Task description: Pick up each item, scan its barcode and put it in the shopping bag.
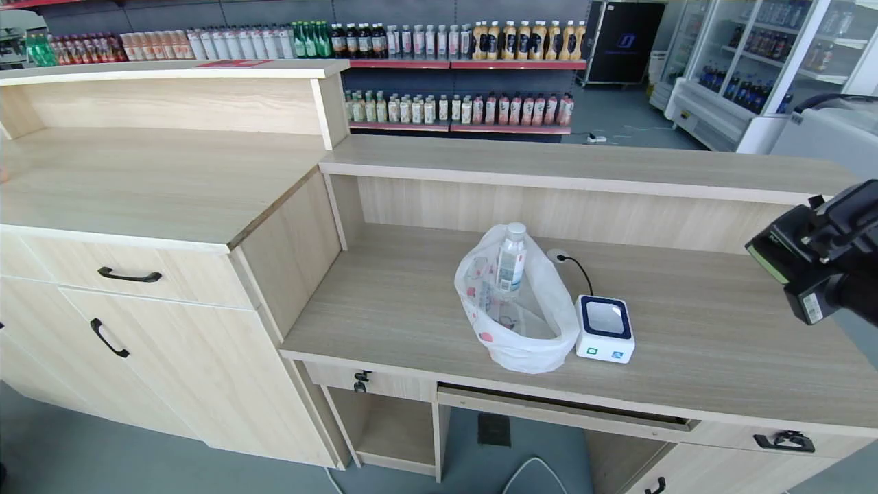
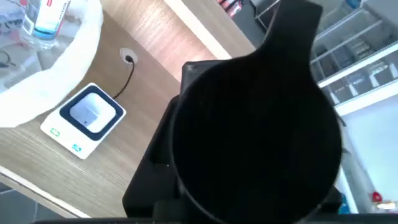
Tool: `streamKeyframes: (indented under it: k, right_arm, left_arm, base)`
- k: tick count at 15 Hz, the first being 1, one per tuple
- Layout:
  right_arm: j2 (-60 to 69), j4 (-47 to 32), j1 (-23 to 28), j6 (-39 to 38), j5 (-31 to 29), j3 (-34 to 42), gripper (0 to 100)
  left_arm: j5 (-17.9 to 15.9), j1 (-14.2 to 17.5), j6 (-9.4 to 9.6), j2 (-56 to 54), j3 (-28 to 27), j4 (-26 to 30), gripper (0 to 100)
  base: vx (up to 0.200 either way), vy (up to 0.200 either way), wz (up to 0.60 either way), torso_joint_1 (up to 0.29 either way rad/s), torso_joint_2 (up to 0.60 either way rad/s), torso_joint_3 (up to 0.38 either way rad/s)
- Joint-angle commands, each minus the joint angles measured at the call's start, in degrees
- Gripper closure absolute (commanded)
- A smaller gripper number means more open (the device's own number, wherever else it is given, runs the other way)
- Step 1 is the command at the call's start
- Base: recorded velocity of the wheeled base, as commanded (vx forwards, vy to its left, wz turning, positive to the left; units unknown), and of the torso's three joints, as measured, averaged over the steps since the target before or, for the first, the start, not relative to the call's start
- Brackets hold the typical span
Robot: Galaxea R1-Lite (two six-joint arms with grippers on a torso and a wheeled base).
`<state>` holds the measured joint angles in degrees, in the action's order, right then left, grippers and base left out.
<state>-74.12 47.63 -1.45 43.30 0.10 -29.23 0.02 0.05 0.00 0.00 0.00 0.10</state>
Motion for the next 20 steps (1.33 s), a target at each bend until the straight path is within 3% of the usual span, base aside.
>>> streamKeyframes:
  k: [1,3,5,7,8,10,14,20]
  right_arm:
    - [-3.1,-9.8,0.1,-17.1,-1.0,-7.9,100]
    - [-5.6,-20.4,3.9,-34.2,5.5,-13.7,100]
    - [-13.2,-27.3,8.0,-43.4,5.3,-20.2,100]
    - [-18.9,-27.8,9.2,-53.7,6.0,-24.4,100]
    - [-21.0,-28.0,10.5,-55.8,10.4,-25.3,100]
    - [-24.0,-32.2,12.5,-55.7,19.4,-25.8,100]
    - [-29.2,-32.2,14.0,-55.7,31.7,-26.6,100]
    - [-38.7,-29.3,13.6,-52.9,29.3,-35.6,100]
  left_arm:
    - [0.0,0.0,0.00,0.1,0.0,0.0,0]
    - [0.0,0.0,0.00,0.1,0.0,0.0,0]
    - [0.0,0.0,0.00,0.1,0.0,0.0,0]
    - [0.0,0.0,0.00,0.1,0.0,0.0,0]
    - [0.0,0.0,0.00,0.1,0.0,0.0,0]
    - [0.0,0.0,0.00,0.1,0.0,0.0,0]
    - [0.0,0.0,0.00,0.1,0.0,0.0,0]
    - [0.0,0.0,0.00,0.1,0.0,0.0,0]
  base:
    - [0.000,0.000,0.60,0.012,0.00,0.002]
    - [0.000,0.000,0.00,0.000,0.00,0.000]
    - [0.000,0.000,0.00,0.000,0.00,0.000]
    - [0.000,0.000,0.00,0.000,0.00,0.000]
    - [0.000,0.000,0.00,0.000,0.00,0.000]
    - [0.000,0.000,0.00,0.000,0.00,0.000]
    - [0.000,0.000,0.00,0.000,0.00,0.000]
    - [0.000,0.000,0.00,0.000,0.00,0.000]
